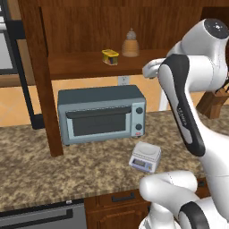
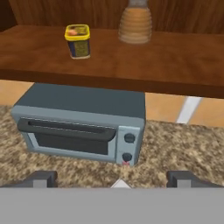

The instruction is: Pick the canned food and place it on the digital scale for weighing, and close the cabinet.

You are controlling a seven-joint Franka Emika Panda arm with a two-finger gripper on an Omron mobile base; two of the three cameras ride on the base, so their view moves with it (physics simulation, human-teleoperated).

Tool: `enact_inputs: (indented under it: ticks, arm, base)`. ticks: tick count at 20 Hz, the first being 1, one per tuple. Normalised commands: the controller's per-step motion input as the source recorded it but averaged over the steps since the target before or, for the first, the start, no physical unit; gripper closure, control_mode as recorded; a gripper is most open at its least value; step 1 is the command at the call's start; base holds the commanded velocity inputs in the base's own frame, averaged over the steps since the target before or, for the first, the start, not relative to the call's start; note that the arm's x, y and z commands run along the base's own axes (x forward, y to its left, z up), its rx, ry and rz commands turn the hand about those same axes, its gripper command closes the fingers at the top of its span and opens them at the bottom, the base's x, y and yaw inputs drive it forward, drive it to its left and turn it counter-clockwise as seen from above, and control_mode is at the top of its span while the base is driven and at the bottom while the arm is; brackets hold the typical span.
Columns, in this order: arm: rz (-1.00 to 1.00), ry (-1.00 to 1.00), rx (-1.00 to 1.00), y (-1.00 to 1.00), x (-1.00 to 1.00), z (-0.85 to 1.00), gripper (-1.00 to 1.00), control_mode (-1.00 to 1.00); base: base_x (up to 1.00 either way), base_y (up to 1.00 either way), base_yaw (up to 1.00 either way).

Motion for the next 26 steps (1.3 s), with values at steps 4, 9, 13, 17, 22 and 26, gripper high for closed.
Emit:
enact_inputs:
  ticks: [4, 9, 13, 17, 22, 26]
  arm:
    - [0.00, 0.00, 0.00, 0.00, 0.00, 0.00, -1.00, -1.00]
    - [0.13, 0.00, 0.02, 0.01, 0.00, 0.00, -1.00, -1.00]
    - [0.20, 0.02, 0.04, 0.15, 0.11, 0.00, -1.00, -1.00]
    - [0.07, 0.05, 0.00, 0.41, 0.59, 0.00, -1.00, -1.00]
    - [-0.01, -0.02, -0.08, 0.22, 0.82, 0.00, -1.00, -1.00]
    - [-0.02, -0.02, -0.01, 0.00, 0.87, -0.04, -1.00, -1.00]
  base:
    - [0.00, 0.00, 0.00]
    - [0.00, 0.00, 0.00]
    - [0.00, 0.00, 0.00]
    - [0.00, 0.00, 0.00]
    - [0.00, 0.00, 0.00]
    - [0.00, 0.00, 0.00]
